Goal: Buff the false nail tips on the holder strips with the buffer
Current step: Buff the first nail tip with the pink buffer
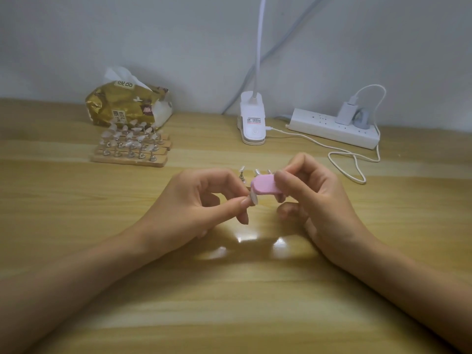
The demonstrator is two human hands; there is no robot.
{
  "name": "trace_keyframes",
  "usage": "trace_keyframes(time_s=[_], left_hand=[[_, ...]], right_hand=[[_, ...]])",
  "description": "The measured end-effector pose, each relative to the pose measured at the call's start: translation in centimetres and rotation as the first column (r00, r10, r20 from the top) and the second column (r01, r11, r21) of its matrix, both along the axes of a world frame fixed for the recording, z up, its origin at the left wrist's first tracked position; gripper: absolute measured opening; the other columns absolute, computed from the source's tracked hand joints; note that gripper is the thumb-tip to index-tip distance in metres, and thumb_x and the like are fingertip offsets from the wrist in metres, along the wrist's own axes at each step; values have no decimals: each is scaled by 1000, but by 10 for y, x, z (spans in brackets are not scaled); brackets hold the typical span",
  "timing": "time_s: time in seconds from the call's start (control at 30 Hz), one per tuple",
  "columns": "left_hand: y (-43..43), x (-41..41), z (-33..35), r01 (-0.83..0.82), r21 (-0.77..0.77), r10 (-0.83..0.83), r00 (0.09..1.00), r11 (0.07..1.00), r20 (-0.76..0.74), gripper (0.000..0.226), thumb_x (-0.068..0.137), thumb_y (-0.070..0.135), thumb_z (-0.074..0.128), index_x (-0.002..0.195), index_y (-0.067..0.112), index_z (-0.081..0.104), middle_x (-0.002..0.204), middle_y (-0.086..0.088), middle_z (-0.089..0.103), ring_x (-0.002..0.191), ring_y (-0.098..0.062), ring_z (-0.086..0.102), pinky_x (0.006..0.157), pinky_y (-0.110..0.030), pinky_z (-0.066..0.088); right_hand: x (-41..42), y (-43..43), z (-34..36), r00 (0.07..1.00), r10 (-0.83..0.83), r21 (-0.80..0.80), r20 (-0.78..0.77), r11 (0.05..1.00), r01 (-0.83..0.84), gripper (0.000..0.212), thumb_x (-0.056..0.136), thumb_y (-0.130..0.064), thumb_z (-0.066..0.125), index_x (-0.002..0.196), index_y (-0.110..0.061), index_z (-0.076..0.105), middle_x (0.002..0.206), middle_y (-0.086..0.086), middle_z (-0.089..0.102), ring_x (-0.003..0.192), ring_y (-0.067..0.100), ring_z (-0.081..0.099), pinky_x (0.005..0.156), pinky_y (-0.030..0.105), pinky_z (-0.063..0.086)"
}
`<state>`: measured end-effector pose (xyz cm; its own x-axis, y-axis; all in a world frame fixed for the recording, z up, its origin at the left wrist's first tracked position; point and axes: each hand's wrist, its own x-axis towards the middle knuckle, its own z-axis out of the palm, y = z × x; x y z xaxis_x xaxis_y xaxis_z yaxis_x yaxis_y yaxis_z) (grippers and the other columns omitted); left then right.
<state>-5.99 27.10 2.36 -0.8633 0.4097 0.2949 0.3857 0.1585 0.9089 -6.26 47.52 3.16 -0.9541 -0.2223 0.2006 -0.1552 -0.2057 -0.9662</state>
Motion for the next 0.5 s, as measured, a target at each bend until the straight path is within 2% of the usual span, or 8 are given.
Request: trace_keyframes(time_s=[0.07, 0.17, 0.3, 0.43, 0.5], left_hand=[[0, 1, 0, 7, -3, -7, 1000, 1000, -6, 15, 82, 36, 71, 81, 22, 69, 73, -1, 73, 39, -8, 40, 38, -16, 33], [1, 0, 0, 2, 9, -2, 1000, 1000, -6, 8, 84, 30, 69, 81, 23, 69, 75, -1, 73, 37, -9, 41, 39, -17, 34], [1, -2, 0, 43, 17, -43, 999, 999, -7, 10, 87, 26, 64, 87, 17, 67, 80, -2, 73, 39, -13, 45, 42, -20, 39], [1, -4, 0, 84, 42, -84, 996, 996, 15, 10, 93, 22, 61, 90, 13, 63, 89, -4, 74, 41, -13, 47, 45, -19, 43], [2, -4, -1, 98, 44, -98, 995, 994, 15, 9, 92, 21, 61, 89, 12, 62, 91, -5, 75, 40, -12, 48, 44, -19, 44]], right_hand=[[0, 0, 0, 1000, 14, -25, -4, 1000, -15, 24, 80, -15, 77, 67, -27, 60, 73, 0, 63, 62, 8, 54, 46, 17, 46], [-2, 2, 0, 999, -27, -53, 26, 998, 29, 26, 75, -17, 83, 71, -23, 58, 77, 6, 61, 64, 10, 53, 46, 18, 47], [1, -4, -3, 993, 114, 2, -35, 993, -114, 21, 81, -9, 75, 73, -24, 64, 77, 0, 66, 64, 9, 59, 47, 18, 49], [-2, 2, 1, 1000, -9, 4, -7, 1000, 9, 18, 76, -21, 79, 72, -24, 62, 74, -3, 67, 63, 5, 59, 50, 17, 50], [-1, 2, -1, 998, 51, -15, -31, 999, -52, 21, 79, -16, 82, 73, -25, 64, 78, -1, 69, 64, 8, 61, 50, 18, 50]])
